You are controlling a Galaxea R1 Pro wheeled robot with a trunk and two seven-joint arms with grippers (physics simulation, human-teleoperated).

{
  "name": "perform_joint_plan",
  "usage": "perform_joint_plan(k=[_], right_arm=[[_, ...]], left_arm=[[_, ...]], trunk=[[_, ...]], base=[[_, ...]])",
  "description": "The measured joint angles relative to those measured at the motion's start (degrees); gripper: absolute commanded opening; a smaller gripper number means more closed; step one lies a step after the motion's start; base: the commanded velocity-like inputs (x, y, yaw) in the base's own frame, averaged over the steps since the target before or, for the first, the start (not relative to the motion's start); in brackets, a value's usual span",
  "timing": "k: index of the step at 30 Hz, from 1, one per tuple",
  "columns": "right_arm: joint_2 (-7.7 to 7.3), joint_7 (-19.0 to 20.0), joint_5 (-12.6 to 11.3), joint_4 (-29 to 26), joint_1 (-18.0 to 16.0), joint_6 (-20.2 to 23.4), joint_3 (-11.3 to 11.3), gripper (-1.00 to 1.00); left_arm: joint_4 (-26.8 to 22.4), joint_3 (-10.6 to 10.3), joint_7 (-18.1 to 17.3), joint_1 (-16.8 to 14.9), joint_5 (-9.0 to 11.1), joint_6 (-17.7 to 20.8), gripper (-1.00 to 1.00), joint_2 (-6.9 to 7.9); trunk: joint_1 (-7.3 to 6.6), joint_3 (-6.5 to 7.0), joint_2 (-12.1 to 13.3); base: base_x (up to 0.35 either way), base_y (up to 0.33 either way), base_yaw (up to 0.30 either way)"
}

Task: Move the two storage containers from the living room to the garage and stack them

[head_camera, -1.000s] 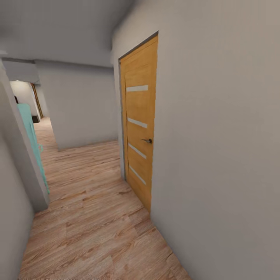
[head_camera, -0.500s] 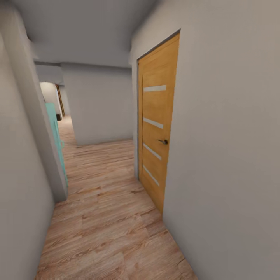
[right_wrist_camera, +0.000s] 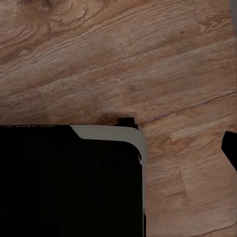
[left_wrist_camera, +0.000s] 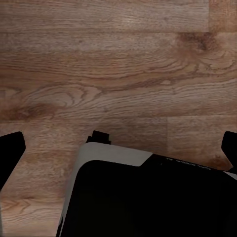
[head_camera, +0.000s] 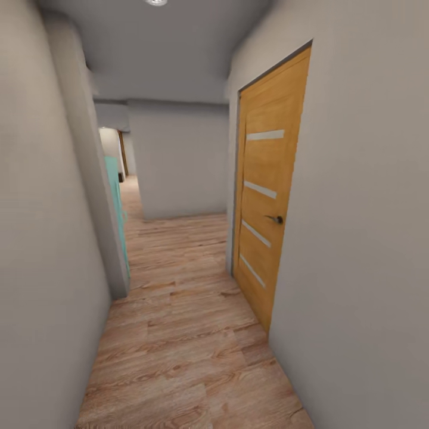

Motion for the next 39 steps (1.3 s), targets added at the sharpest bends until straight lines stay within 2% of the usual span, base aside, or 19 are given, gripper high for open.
perform_joint_plan(k=[10,29,39], right_arm=[[-0.03,0.0,0.0,0.0,0.0,0.0,0.0,1.00],[-0.01,0.0,0.0,0.0,0.0,0.0,0.0,1.00],[-0.23,0.0,-0.1,0.0,0.0,-0.1,-0.1,1.00]], left_arm=[[0.0,0.0,0.0,0.0,0.0,0.1,1.00,0.01],[0.0,0.0,0.0,0.0,0.0,0.2,1.00,0.09],[0.0,0.0,0.0,0.0,0.0,0.6,1.00,0.08]], trunk=[[-0.01,0.00,0.0],[-0.03,0.00,0.0],[-0.03,0.00,0.0]], base=[[0.047,0.000,0.269],[0.286,0.000,0.268],[0.320,0.000,0.048]])
